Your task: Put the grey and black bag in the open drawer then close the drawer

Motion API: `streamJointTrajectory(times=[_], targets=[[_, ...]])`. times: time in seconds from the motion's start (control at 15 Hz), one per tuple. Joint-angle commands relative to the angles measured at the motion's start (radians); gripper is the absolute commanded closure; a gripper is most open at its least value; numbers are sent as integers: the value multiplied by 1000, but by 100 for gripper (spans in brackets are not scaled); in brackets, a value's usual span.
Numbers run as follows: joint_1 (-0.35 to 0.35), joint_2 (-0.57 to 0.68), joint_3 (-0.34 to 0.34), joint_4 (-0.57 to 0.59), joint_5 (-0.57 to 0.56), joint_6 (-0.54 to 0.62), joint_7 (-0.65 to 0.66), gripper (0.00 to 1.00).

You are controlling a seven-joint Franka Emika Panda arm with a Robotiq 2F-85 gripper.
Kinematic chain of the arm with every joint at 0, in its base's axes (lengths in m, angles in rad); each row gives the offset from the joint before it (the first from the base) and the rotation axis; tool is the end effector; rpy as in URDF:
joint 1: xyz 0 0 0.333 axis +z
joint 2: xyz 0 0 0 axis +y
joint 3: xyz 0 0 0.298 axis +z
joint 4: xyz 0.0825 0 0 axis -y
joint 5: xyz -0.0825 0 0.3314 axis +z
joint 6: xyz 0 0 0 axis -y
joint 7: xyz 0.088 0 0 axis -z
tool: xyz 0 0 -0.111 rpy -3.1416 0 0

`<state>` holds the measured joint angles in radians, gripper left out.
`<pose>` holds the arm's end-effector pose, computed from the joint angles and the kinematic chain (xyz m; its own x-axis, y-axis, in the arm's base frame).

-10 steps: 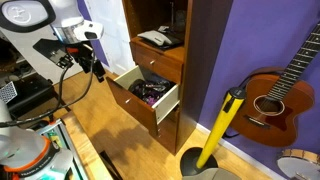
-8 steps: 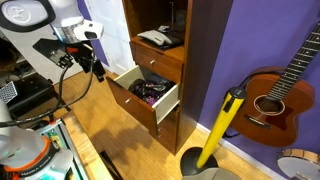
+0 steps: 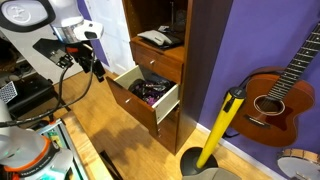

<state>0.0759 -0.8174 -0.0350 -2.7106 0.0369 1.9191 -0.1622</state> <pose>0.2701 0.0135 0.4616 0.9793 0.1992 0.0345 0.2009 -0.9780 -0.0556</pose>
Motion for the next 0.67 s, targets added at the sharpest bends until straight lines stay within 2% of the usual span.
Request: streamJointTrajectory(times=[0.0,0.2,0.4,0.47,0.6], targets=[[0,6,14,8,-11,7,0,0],[28,77,7,65,-21,109,-70,0],[69,157,-37,131,11,227,-178,0],[38,74,-2,79,-7,177,-113,0],[50,119,-16,113,-3,211,-147,0]])
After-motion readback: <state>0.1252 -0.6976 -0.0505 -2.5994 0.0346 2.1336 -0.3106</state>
